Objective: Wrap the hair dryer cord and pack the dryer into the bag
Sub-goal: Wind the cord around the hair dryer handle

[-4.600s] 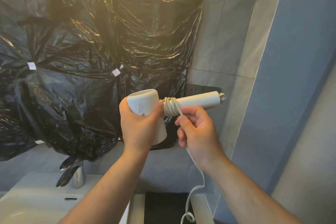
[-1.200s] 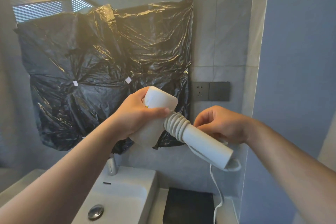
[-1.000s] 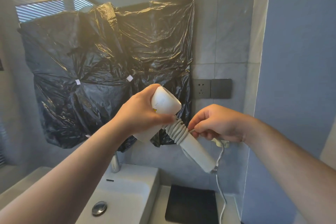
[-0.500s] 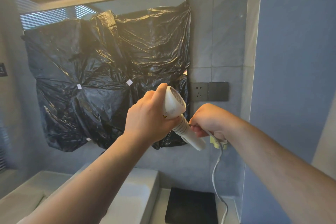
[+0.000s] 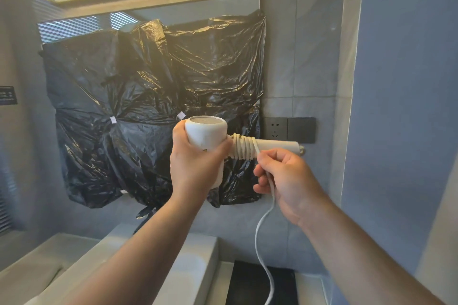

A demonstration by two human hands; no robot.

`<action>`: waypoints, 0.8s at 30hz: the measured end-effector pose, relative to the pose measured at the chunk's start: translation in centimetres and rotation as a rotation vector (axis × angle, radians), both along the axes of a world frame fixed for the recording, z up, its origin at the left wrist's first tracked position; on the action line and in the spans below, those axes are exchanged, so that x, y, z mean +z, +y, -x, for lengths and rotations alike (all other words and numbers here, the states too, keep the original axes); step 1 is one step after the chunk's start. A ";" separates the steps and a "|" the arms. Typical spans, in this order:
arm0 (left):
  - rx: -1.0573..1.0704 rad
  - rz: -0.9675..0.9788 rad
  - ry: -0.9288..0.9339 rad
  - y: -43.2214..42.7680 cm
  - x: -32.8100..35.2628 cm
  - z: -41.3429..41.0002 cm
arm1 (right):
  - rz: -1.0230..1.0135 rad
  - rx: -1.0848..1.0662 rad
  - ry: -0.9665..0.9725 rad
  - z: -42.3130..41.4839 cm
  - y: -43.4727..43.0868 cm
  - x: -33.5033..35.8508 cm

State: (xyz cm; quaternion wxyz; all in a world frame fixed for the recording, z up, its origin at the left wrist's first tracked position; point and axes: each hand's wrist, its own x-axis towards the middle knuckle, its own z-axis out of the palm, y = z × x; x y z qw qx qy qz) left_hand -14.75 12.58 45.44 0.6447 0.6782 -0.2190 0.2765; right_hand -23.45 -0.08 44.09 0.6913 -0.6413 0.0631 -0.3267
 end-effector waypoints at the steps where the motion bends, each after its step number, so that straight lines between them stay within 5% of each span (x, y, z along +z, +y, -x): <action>1: -0.021 0.035 0.022 0.1 0.0 -0.2 | -0.020 0.007 -0.030 -0.1 0.1 -0.4; 16: -0.232 0.166 0.311 1.0 -1.0 -1.2 | 0.077 -0.015 0.088 -1.1 -0.8 -2.1; 24: -0.489 -0.073 0.448 2.1 -0.4 -1.7 | 0.468 0.195 0.192 0.4 -3.7 0.4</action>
